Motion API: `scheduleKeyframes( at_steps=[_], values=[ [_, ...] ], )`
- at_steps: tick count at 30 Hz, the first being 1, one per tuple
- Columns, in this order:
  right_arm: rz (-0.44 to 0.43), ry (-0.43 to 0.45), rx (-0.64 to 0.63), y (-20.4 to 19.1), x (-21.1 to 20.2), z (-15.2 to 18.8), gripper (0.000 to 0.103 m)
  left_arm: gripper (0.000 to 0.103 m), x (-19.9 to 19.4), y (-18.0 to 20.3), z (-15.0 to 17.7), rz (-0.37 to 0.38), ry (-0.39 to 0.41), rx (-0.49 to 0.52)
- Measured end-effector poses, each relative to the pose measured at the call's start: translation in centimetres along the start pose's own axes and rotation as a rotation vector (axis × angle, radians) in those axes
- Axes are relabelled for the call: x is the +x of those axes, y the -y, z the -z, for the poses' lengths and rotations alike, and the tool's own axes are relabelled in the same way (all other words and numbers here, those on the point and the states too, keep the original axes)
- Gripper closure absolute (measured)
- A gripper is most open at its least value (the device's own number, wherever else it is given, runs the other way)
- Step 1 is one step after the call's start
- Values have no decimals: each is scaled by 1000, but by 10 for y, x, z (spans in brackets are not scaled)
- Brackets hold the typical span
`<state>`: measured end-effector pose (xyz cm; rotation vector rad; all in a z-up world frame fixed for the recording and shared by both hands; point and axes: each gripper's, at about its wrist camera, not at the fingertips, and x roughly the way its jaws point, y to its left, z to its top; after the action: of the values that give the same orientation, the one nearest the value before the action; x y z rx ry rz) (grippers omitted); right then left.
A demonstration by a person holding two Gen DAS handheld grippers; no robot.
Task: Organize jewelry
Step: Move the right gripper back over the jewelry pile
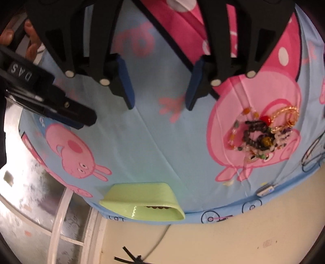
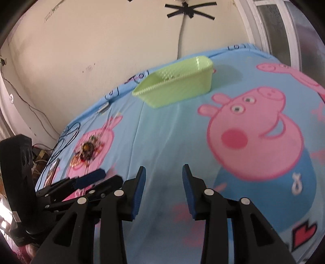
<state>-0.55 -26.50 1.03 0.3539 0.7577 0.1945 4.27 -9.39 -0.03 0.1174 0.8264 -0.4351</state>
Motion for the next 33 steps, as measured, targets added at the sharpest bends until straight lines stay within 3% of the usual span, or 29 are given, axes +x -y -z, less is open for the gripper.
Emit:
scheduleKeyframes(
  at_steps=[19,28,33],
  values=[
    [27,39,57,8,-9,13,90,40,-3,9,10,-14,22,25],
    [0,65,78,12,-10,15,90,37,-4,9,12,3,32,16],
    [15,76,61,8,-9,16,90,31,-4,9,13,27,35,11]
  ],
)
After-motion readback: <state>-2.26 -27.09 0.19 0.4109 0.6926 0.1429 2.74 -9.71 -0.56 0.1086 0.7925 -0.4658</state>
